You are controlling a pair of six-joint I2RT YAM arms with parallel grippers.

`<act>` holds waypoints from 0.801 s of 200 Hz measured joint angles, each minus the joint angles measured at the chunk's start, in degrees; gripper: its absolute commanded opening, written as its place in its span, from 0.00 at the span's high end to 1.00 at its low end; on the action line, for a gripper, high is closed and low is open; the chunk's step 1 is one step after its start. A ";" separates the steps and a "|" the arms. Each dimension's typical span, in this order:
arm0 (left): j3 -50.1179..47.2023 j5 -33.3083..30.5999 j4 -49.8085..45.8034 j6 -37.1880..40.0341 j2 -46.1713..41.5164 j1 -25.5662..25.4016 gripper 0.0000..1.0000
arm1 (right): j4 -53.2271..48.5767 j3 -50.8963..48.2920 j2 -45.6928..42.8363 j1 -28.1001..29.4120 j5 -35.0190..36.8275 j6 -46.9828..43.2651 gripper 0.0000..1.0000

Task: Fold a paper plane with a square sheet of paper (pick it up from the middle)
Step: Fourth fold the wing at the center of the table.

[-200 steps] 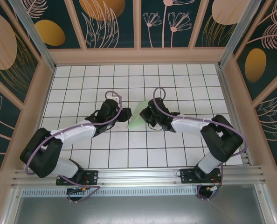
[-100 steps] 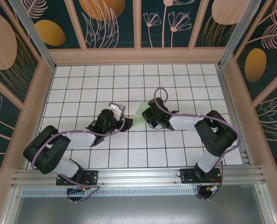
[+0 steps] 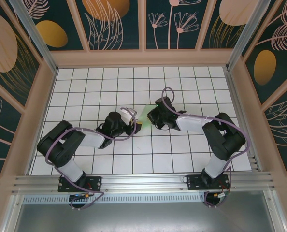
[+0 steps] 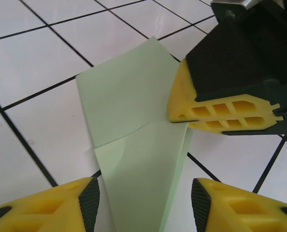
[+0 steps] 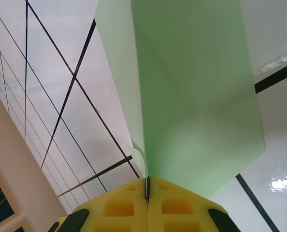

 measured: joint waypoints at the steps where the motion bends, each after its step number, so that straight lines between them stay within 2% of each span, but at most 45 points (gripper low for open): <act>1: 0.07 0.20 0.17 0.09 0.24 0.00 0.46 | -0.02 0.00 0.00 -0.02 -0.09 0.00 1.00; 34: 0.79 2.36 2.95 2.49 4.46 0.00 0.49 | -0.87 0.87 0.28 -0.59 -1.42 -0.07 1.00; 67: 1.31 3.26 3.85 4.11 5.97 0.00 0.59 | -1.64 1.66 0.85 -0.81 -2.19 -0.31 1.00; 106: 2.75 3.41 4.76 5.09 7.13 0.00 0.66 | -2.10 2.25 1.60 -0.87 -3.54 -0.46 1.00; 160: 3.65 3.61 4.63 6.84 7.67 0.00 0.66 | -2.69 2.67 1.90 -0.87 -4.74 -1.14 1.00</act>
